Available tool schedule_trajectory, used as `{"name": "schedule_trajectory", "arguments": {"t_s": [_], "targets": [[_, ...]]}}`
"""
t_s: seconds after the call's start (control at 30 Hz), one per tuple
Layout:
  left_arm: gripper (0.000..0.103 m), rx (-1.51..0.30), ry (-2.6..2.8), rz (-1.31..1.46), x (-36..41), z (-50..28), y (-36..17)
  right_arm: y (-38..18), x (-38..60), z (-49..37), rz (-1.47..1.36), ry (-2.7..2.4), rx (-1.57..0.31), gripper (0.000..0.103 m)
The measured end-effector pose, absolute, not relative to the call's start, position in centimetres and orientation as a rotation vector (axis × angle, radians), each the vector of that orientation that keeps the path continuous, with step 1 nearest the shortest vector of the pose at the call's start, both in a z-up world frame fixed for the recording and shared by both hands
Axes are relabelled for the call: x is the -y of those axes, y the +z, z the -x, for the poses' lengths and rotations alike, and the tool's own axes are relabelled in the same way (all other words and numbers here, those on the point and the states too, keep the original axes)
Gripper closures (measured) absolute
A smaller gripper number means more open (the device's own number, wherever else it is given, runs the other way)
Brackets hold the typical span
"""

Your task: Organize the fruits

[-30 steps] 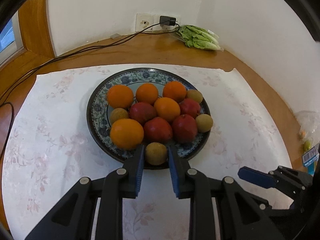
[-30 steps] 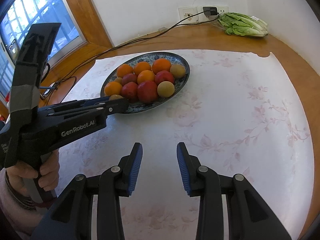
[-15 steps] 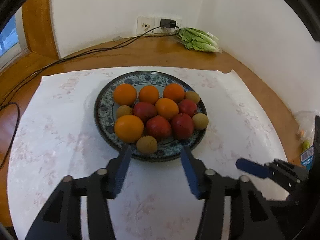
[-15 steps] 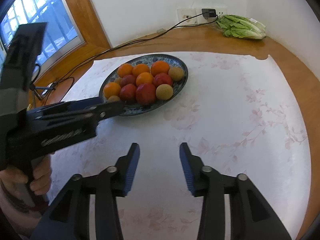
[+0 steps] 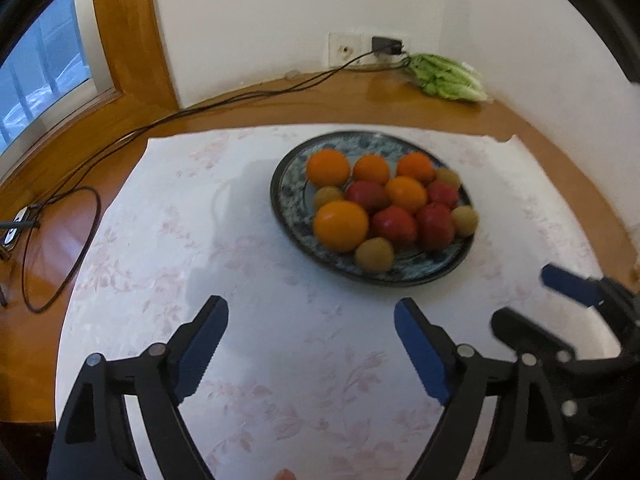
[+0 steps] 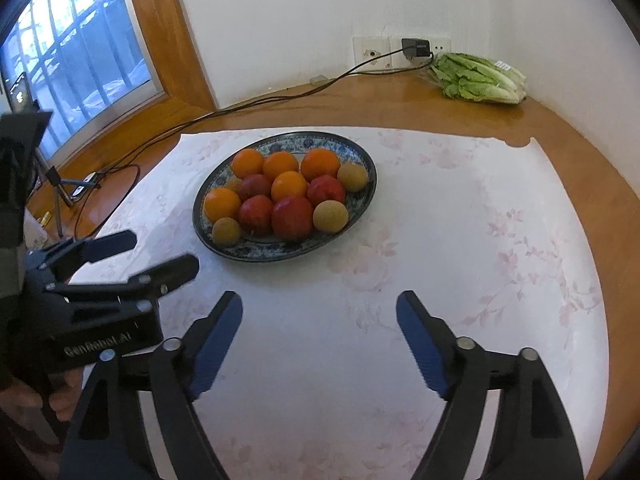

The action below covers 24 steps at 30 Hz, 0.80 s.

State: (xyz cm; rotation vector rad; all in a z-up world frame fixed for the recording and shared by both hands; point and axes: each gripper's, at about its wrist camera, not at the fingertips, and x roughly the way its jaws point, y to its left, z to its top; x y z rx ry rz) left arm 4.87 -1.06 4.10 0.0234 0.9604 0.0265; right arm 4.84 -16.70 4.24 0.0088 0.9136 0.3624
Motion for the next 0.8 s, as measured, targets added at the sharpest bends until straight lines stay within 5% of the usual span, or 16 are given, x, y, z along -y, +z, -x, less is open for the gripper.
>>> {"name": "schedule_trajectory", "arguments": {"t_s": [0.8], "targets": [[0.014,-1.001,0.053,-0.044,1.4,-5.1,2.7,3.3,16.4,-5.3,-0.007,0.335,-0.927,0.014]]}}
